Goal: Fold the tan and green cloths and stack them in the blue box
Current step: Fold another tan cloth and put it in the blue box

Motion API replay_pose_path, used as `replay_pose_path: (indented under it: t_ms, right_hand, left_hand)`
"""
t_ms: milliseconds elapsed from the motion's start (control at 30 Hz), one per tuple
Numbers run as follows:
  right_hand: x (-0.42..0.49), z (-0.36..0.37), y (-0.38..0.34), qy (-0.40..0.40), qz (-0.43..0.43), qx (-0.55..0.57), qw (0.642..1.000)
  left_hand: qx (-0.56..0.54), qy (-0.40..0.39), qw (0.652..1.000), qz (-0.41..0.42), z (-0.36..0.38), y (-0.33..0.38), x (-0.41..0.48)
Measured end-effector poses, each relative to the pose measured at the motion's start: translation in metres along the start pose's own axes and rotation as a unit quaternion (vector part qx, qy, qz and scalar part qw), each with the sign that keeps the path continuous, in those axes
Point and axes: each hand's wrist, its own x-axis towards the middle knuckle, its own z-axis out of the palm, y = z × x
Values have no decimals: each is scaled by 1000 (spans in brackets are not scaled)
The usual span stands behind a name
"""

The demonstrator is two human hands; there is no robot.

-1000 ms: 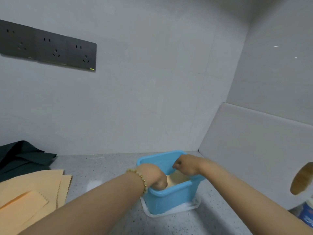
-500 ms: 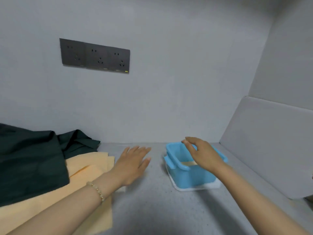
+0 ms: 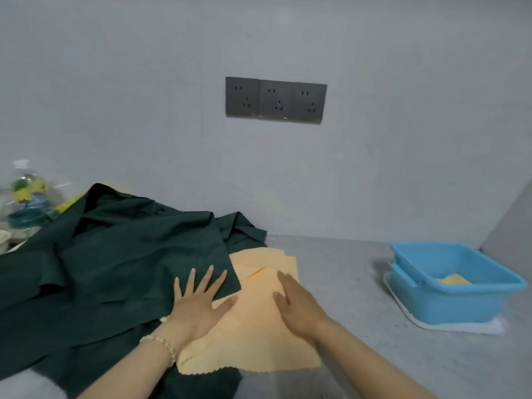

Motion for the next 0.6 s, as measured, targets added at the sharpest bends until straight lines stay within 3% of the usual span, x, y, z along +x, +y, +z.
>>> replay_pose_path:
  t_ms: [367, 500, 600]
  right_hand:
    - [67, 44, -39, 90, 16, -22, 996]
    - [70, 38, -41, 198, 77, 77, 974]
    - [65, 28, -41, 230, 72, 188, 952]
  left_hand:
    - [11, -6, 1000, -23, -8, -66, 55]
    - [7, -4, 1000, -22, -11, -71, 60]
    - [8, 26, 1000, -7, -15, -65, 54]
